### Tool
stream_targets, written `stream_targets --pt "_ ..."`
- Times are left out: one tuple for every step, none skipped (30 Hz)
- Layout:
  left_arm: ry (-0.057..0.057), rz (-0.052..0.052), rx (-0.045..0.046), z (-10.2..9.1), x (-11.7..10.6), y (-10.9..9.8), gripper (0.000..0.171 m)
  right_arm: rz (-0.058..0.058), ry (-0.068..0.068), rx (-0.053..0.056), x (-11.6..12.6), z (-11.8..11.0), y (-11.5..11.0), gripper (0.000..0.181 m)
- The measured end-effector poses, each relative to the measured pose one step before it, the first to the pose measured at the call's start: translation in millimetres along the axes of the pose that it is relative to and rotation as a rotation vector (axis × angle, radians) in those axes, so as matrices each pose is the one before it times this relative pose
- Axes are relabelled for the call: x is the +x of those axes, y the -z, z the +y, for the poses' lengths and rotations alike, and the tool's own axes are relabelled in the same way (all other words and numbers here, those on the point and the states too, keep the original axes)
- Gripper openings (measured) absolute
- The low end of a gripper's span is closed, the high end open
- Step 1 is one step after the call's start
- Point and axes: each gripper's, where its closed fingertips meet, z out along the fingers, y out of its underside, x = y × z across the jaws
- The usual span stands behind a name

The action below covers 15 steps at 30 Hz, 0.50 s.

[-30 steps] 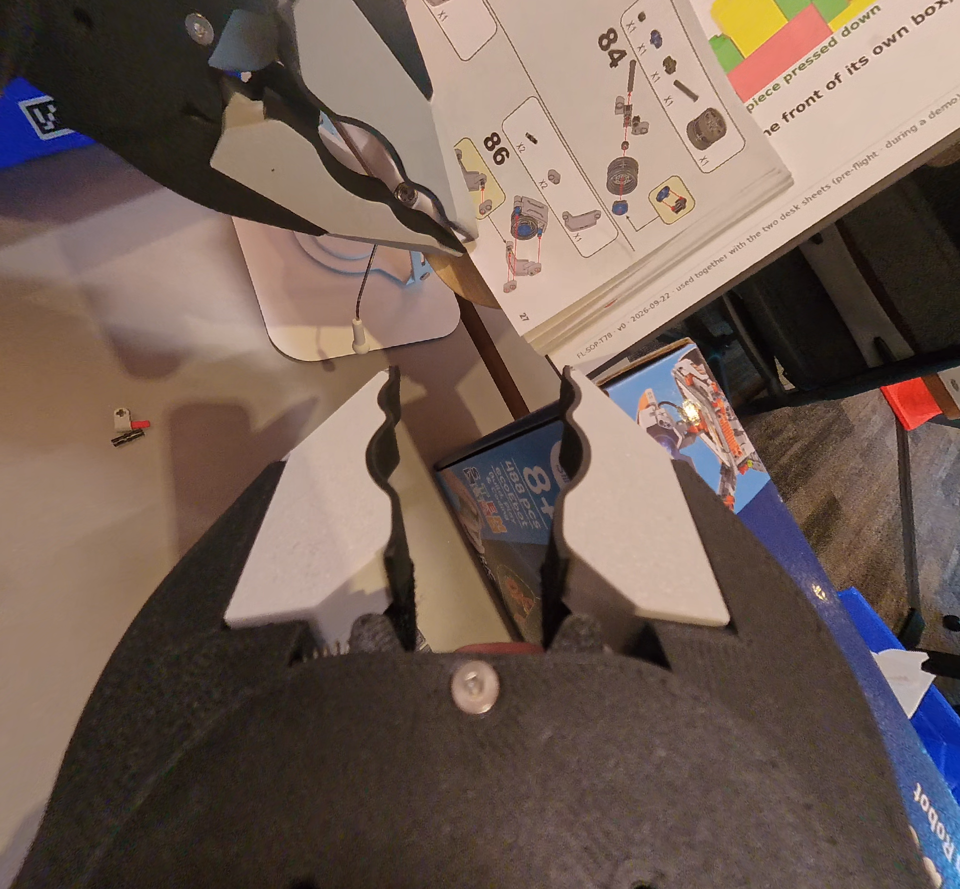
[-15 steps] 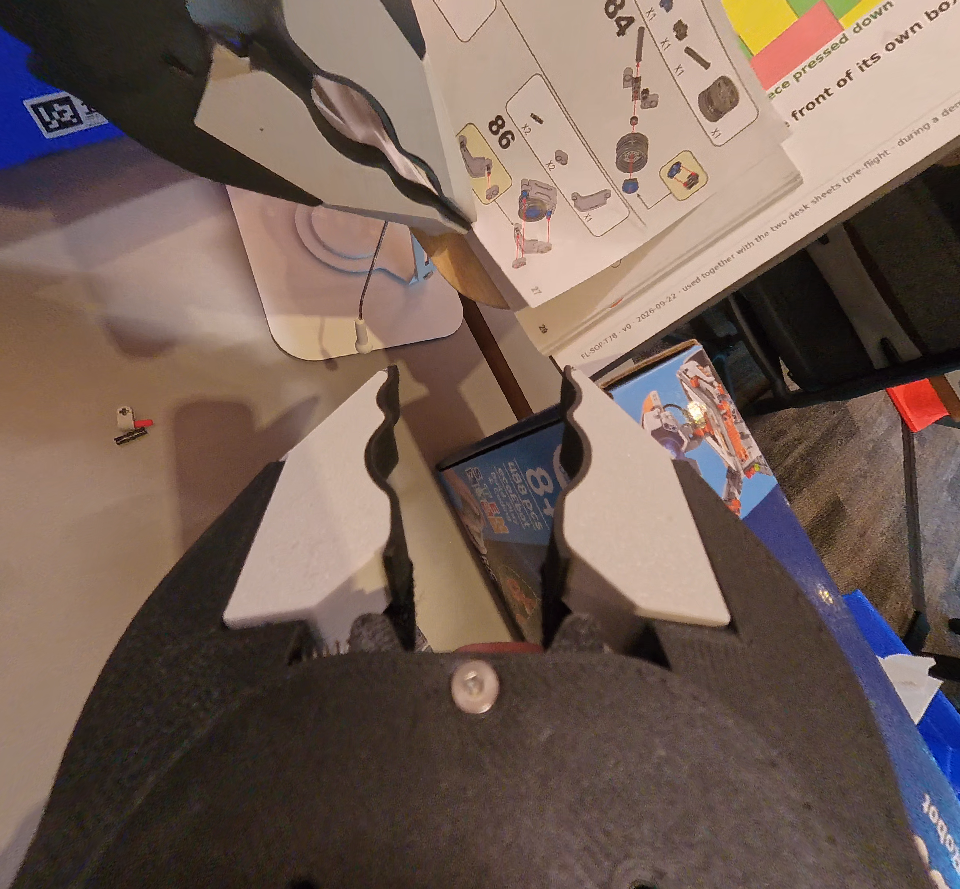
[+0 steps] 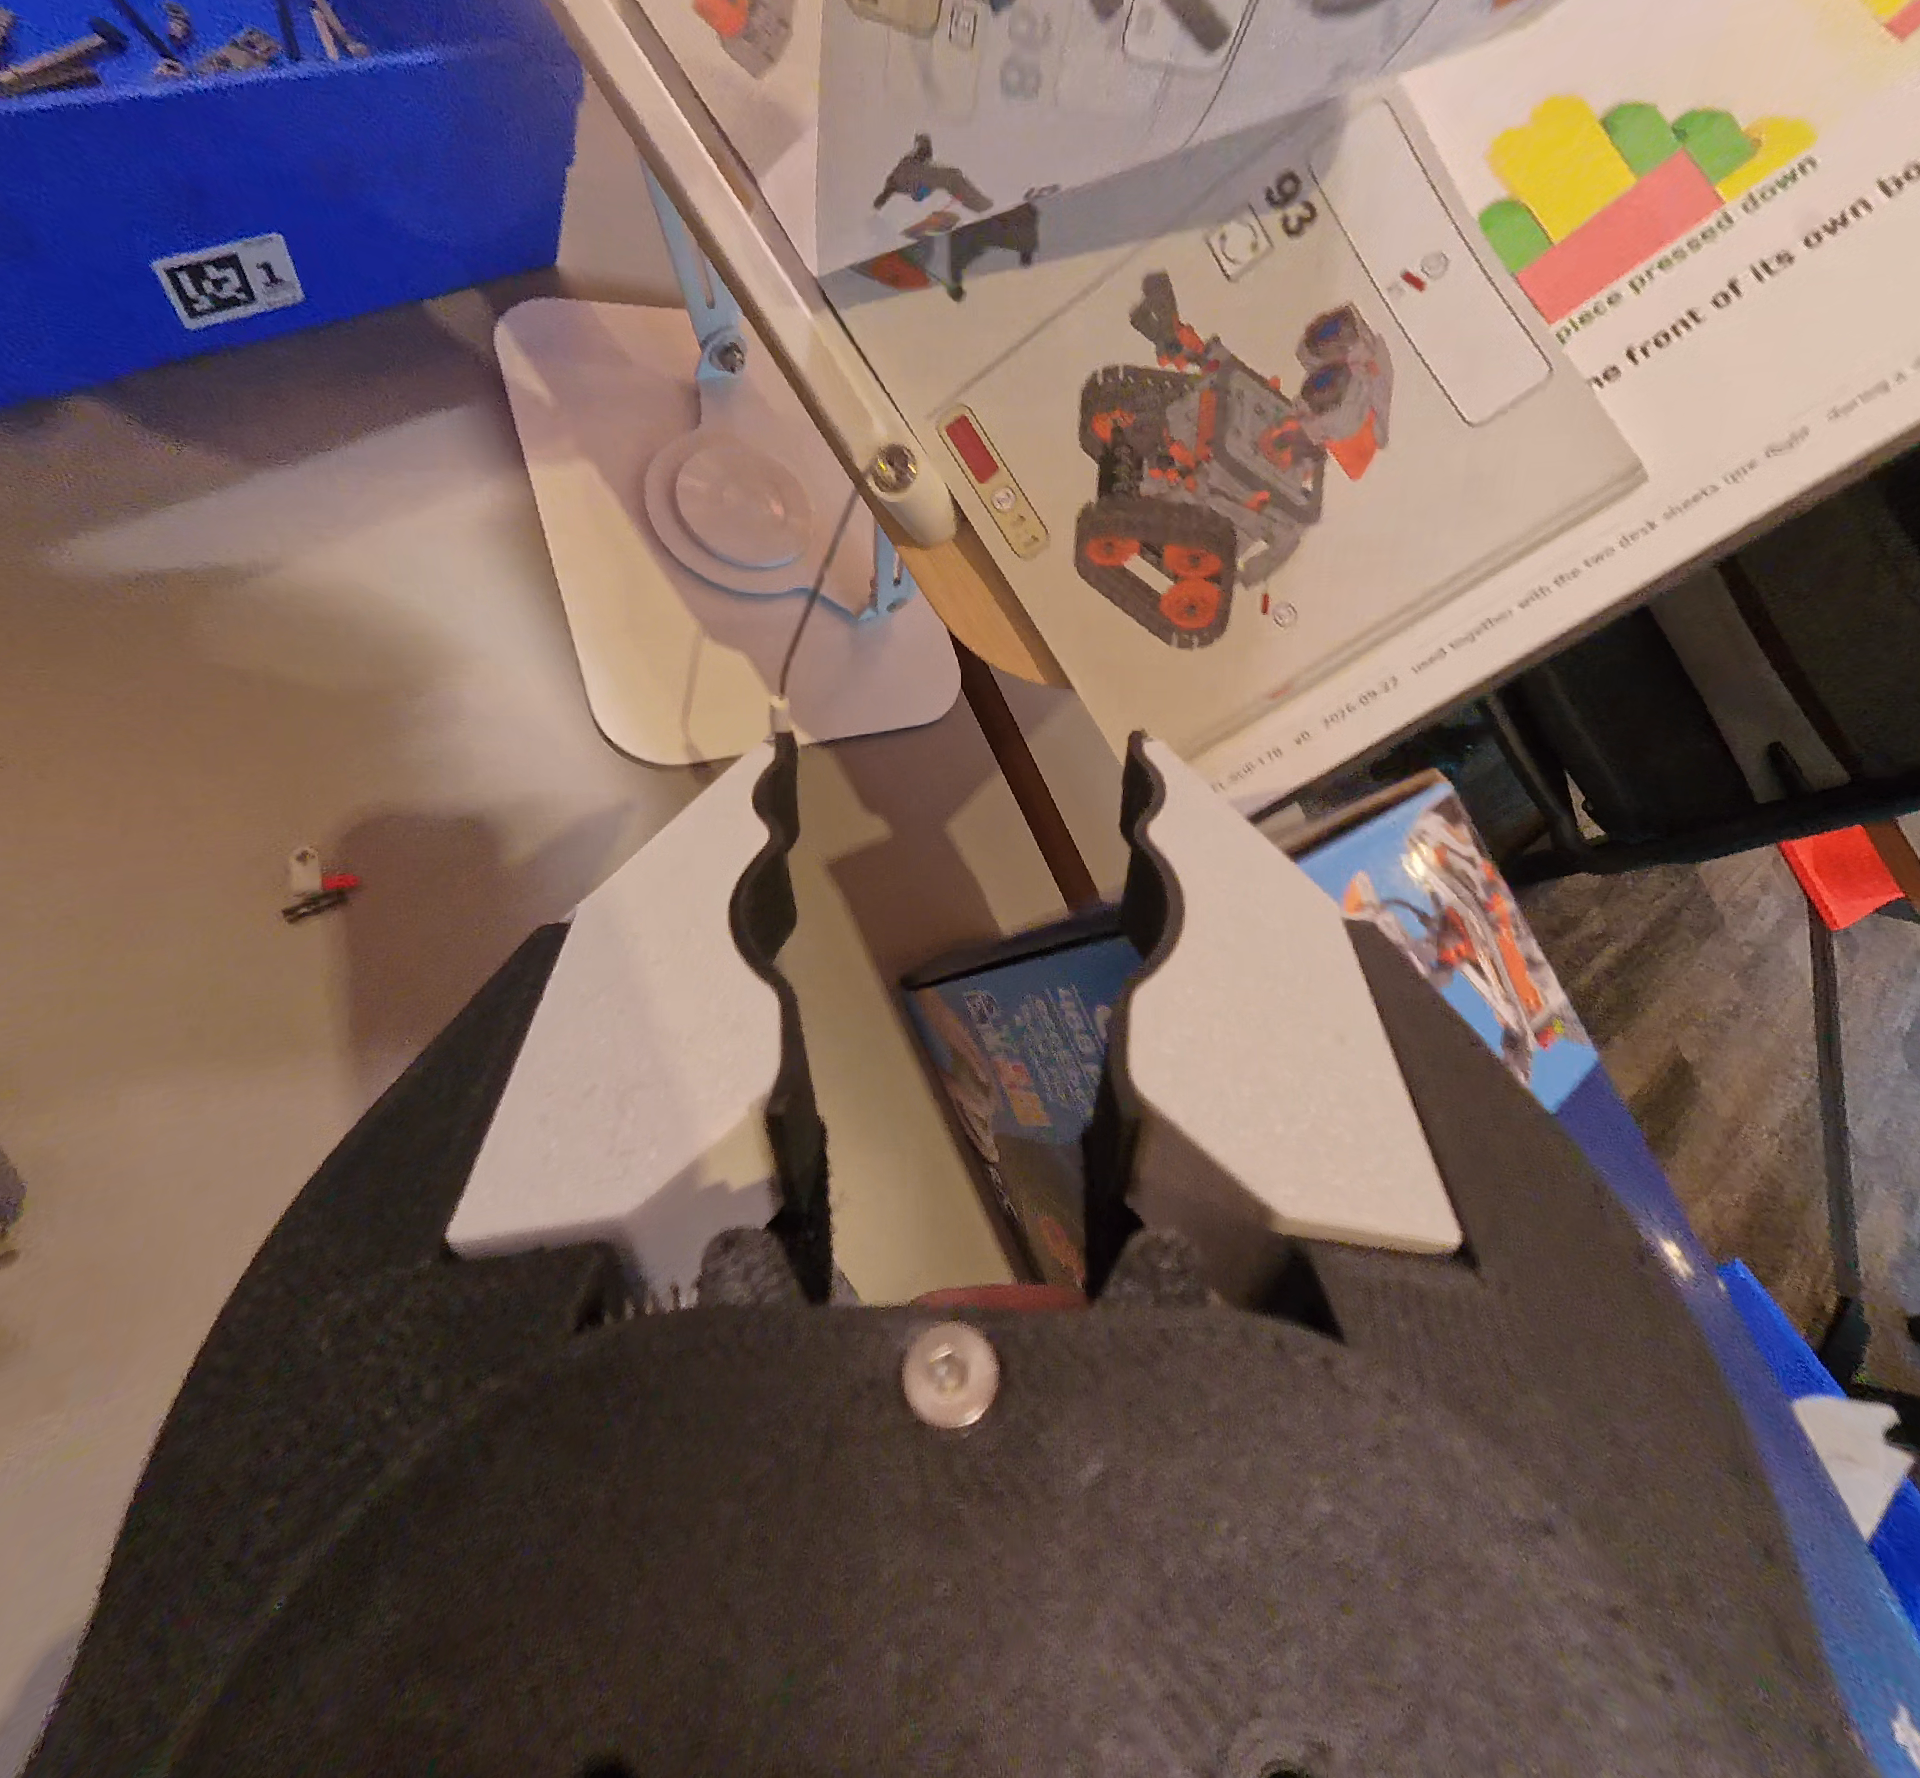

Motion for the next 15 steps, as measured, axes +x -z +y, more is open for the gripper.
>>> stream_targets --pt "0.0508 -0.0099 0.00868 3.47 -5.83 5.69 0.0 -0.0034 0.0037 0.0096 -3.31 -3.86 -2.02 0.061" --pt "0.0473 -0.0114 0.00448 4.46 -6.07 5.25 0.0 0.0034 0.0034 0.0123 -2.51 -4.55 -2.72 0.062" --pt "0.0487 -0.0126 0.00905 4.04 -6.64 5.75 0.0 0.0035 0.0037 0.0104 -2.73 -4.18 -3.23 0.063" --pt "0.0543 -0.0051 0.00514 4.62 -6.22 5.46 0.0 -0.0029 0.0072 0.0007 -3.81 -2.19 -3.64 0.064" --pt "0.0566 -0.0043 0.00141 5.38 -6.25 5.58 0.0 -0.0039 0.0105 -0.0072 -4.03 -0.46 -3.8 0.065" --pt "0.0548 -0.0121 0.00896 4.73 -7.51 6.58 0.0 -0.0018 0.01 -0.0097 -3.15 0.19 -3.58 0.068" --pt "0.0567 -0.0085 0.00281 5.8 -7.44 6.48 0.0 -0.0033 0.0079 -0.0091 -2.9 0.34 -2.95 0.068" --pt "0.053 -0.0084 -0.00741 7.76 -7.85 6.15 0.0 -0.0046 0.0063 -0.0063 -2.52 0.09 -2.14 0.068" --pt "0.0521 -0.0099 0.00249 6.72 -8.74 6.46 0.0 -0.003 0.0049 -0.0031 -2.08 -0.39 -1.39 0.068" --pt "0.0497 -0.0039 -0.00013 6.71 -8.03 5.53 0.0 -0.0023 0.0033 -0.0005 -1.72 -0.84 -0.89 0.068" --pt "0.0395 -0.0003 -0.01381 7.98 -7.5 4.2 0.0 -0.0037 0.0027 0.0014 -1.92 -1.19 -0.61 0.068" --pt "0.0412 0.0005 -0.01195 6.85 -7.49 3.78 0.0 -0.0041 0.0031 0.0019 -2.27 -1.32 -0.65 0.068" --pt "0.034 -0.0084 0.01953 1.56 -8.33 5.32 0.0 -0.0038 0.0034 0.0013 -2.26 -1.3 -0.98 0.068" --pt "0.035 0.0068 0.01824 0.14 -5.81 4.75 0.0 -0.0044 0.0035 0.001 -2.64 -1.47 -1.35 0.068" --pt "0.0383 0.0148 -0.00096 1.7 -4.19 3.18 0.0 -0.0057 0.0047 0.0002 -3.22 -1.49 -1.59 0.068"
